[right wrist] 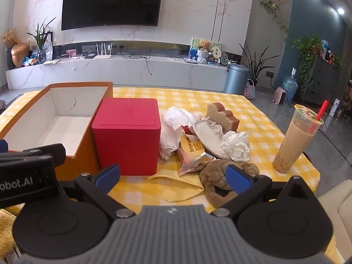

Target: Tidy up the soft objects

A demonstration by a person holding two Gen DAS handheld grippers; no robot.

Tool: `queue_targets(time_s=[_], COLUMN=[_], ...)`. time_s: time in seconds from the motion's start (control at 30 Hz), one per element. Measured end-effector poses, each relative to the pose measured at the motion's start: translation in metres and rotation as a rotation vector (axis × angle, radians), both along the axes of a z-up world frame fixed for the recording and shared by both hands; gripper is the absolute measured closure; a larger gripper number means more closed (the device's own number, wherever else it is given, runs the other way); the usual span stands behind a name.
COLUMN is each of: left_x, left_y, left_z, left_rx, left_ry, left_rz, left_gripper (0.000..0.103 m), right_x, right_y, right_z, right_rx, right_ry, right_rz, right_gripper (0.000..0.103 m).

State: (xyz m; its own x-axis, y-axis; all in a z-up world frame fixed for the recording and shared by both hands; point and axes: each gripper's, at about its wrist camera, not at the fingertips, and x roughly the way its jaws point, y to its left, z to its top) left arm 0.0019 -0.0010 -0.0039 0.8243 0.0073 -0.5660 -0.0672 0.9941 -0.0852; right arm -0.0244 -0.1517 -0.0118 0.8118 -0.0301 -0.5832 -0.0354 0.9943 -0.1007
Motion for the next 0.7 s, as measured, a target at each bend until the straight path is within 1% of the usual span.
queue_targets(time_s=[0.7], left_x=[-0.0007], left_y=[-0.0006], left_z=[0.0012], left_rx=[-0.005], left_ry=[0.007], left_rz=[-0.005], left_gripper=[0.000], right_x=[-0.0003], right_y=[0.0000], right_z=[0.0012], right_rx=[-0.005], right_ry=[0.002], right_rz=[0.000], right_gripper=[0.003])
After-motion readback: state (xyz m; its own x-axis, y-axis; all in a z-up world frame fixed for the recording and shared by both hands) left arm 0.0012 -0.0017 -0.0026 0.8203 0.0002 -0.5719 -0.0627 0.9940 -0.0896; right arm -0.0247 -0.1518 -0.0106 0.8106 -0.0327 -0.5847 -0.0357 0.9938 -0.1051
